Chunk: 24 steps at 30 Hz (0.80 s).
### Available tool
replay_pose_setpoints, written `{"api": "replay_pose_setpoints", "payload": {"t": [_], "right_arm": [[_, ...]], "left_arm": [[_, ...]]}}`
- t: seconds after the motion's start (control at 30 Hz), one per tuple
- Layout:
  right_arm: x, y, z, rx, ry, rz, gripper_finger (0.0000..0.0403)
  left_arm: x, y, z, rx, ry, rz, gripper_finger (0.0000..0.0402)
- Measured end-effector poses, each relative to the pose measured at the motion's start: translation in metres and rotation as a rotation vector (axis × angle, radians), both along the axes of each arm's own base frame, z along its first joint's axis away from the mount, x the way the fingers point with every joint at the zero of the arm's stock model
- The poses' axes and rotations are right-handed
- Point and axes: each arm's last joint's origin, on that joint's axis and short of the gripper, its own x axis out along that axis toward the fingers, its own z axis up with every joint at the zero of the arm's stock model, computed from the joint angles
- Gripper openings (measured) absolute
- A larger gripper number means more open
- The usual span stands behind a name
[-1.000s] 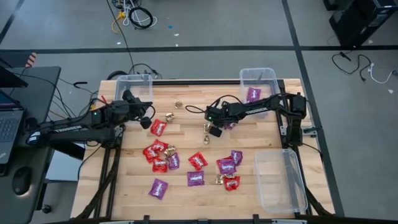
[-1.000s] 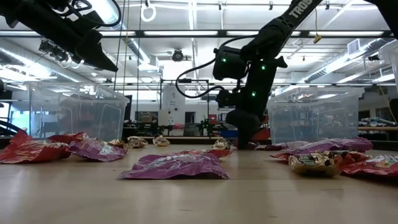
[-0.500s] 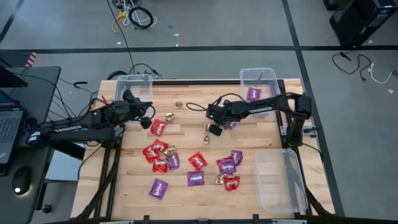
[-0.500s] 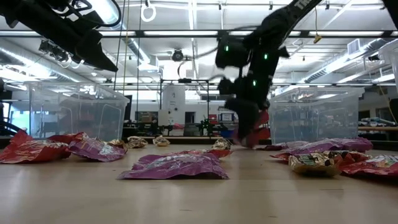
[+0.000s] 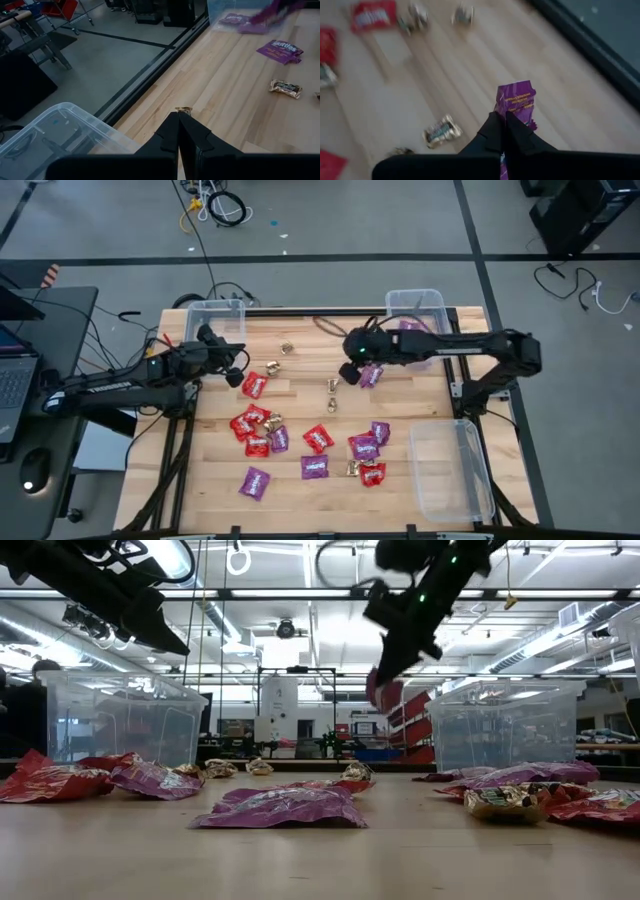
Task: Sort candy
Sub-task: Put the purple candy into the top right transparent bin
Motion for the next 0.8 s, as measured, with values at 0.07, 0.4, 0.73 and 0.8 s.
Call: {"api": "replay_pose_setpoints", "payload": {"t": [0.07,0.4,0.73,0.8], "right_arm": [[-0.009,0.0,0.015,-0.011,-0.051,-0.021,0.0],[-0.07,-0.008,0.065,-0.122,-0.107,-0.221,0.0],[-0.118,-0.031,0.069,-0.097,0.007,-0.475,0.0],[-0.123,-0.037,0.067,-0.089,0.029,-0.518,0.0]], "left_arm": [[0.0,0.0,0.0,0.0,0.0,0.0,0.0009],[0.0,0.0,0.0,0.0,0.0,0.0,0.0009],[0.0,0.0,0.0,0.0,-0.003,0.0,0.0009],[0.0,0.0,0.0,0.0,-0.004,0.0,0.0009]]}}
